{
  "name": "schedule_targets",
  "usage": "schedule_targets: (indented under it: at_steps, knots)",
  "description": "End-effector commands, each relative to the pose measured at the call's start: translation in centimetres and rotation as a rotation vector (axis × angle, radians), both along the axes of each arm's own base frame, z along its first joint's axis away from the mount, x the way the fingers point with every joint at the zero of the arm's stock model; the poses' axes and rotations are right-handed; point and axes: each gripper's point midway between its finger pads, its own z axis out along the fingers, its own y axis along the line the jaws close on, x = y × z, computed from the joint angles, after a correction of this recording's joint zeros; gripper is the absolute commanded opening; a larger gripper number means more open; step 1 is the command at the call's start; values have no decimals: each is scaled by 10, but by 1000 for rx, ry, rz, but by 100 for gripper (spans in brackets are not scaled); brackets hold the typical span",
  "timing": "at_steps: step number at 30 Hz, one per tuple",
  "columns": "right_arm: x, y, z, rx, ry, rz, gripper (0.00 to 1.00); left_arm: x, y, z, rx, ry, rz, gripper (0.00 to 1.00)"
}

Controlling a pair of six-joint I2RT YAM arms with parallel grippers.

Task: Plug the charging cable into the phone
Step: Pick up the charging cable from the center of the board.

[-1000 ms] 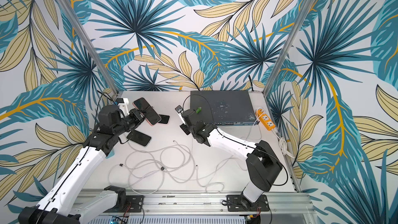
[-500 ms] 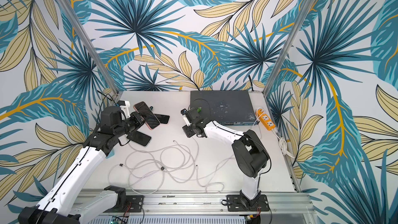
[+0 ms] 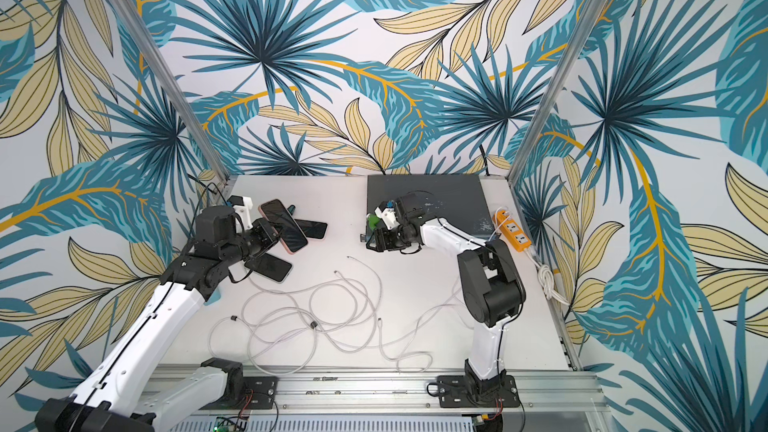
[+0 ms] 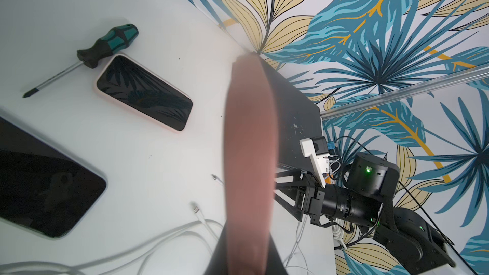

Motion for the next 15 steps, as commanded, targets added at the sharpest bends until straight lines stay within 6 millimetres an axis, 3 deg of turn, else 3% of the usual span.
schedule_targets:
  at_steps: [1, 4, 10, 15]
  knots:
    - [-3, -12, -20, -159, -73, 50, 55, 0, 0, 19, 15, -70, -16, 0]
    - [3, -13, -35, -258, -193, 97, 52, -5, 4, 8, 36, -49, -6, 0]
    - [-5, 3, -53, -368, -449, 258, 49, -12, 21, -12, 58, 1, 54, 0]
    - [-7, 19, -52, -325, -449, 300, 48, -15, 30, -18, 44, 15, 72, 0]
